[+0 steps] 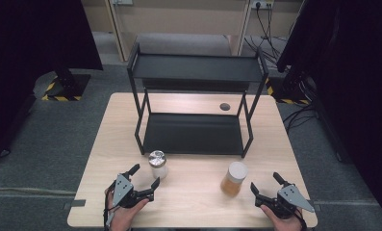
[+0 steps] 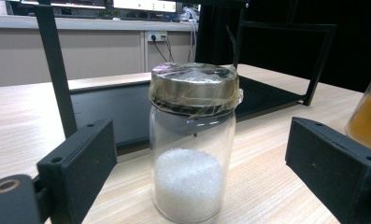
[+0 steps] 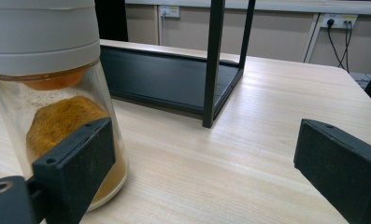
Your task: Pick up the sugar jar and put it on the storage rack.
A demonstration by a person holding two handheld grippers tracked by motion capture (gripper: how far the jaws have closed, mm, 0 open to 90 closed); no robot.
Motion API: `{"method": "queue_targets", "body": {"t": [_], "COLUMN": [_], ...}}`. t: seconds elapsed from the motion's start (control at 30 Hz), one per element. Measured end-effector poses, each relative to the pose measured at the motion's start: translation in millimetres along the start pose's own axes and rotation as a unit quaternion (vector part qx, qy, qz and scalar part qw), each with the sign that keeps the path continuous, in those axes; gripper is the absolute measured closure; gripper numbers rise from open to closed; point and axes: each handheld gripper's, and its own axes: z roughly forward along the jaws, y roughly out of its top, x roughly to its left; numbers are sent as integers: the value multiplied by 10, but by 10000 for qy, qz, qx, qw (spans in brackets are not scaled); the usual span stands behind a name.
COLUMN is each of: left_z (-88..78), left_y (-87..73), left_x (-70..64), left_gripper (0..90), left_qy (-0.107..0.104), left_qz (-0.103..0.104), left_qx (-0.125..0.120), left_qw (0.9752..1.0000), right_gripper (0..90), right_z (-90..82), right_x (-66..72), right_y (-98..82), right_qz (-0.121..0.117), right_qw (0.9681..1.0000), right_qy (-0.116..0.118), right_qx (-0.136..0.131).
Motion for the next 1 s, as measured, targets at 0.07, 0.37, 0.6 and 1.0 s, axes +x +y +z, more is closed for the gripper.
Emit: {"method": "queue_targets", "body": {"t": [0.07, 0.37, 0.6, 1.0], "left_z": [3, 57, 138, 315], "left_y": [5, 57, 103, 136], "left_x": [3, -25, -39, 9], "left_gripper": [84, 86, 98, 160], "left_qy": [-14, -106, -91, 4], "left_qz": [12, 76, 145, 221], "left_qx": [-24, -127, -179, -59], "left_qw": [10000, 9998, 9997, 9997], "right_gripper": [56, 56, 56, 56], "right_z": [3, 4, 9, 13], "right_x": [-3, 10, 8, 4], "right_y": [-2, -7, 2, 6], "right_qz": [33, 78, 61, 76], "right_qw": [10000, 9999, 10000, 10000], "right_qy": [-9, -68, -52, -41], "right_qx": [-9, -23, -2, 9]}}
